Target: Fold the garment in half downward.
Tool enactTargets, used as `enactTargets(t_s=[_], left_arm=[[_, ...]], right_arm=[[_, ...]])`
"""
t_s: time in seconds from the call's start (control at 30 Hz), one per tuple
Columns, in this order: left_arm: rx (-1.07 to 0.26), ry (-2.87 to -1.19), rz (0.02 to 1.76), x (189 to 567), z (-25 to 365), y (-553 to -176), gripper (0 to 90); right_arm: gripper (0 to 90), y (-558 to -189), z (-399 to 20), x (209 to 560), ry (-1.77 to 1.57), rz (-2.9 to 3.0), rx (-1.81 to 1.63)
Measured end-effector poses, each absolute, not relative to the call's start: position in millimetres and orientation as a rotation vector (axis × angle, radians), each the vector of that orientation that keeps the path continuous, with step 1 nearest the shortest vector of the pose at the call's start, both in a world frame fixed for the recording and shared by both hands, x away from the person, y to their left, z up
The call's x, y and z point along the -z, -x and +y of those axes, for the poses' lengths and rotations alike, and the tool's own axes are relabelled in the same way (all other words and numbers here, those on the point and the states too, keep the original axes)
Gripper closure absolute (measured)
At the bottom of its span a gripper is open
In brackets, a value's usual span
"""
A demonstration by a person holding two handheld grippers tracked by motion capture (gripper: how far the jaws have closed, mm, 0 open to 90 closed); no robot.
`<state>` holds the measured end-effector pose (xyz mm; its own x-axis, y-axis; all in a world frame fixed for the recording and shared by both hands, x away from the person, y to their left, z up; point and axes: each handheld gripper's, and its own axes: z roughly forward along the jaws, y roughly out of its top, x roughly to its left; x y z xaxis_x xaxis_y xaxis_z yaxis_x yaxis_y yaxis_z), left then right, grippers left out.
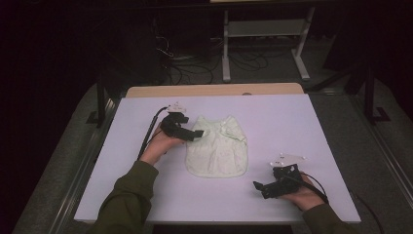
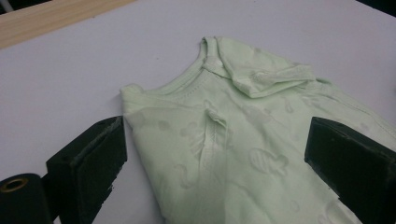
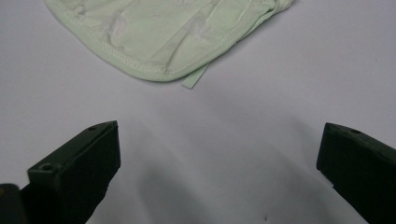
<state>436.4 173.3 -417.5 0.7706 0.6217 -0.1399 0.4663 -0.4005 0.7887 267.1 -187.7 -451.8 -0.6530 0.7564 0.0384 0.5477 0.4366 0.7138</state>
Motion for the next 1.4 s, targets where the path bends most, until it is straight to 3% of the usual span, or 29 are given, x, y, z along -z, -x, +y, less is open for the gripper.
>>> enactTargets(t_s=[0.4,0.87,1.4], left_arm=[[-0.232,-2.076,0.826,421,170,-452,17.3],[-0.262,-2.069,0.85,425,164,-476,39.8],[-0.287,-2.084,0.906,434,161,-505,53.8]], right_arm=[[0.0,-267,-188,452,-1.127,2.406,-1.037],[0.0,-267,-188,452,-1.132,2.408,-1.042],[0.0,-267,-190,452,-1.13,2.406,-1.047]])
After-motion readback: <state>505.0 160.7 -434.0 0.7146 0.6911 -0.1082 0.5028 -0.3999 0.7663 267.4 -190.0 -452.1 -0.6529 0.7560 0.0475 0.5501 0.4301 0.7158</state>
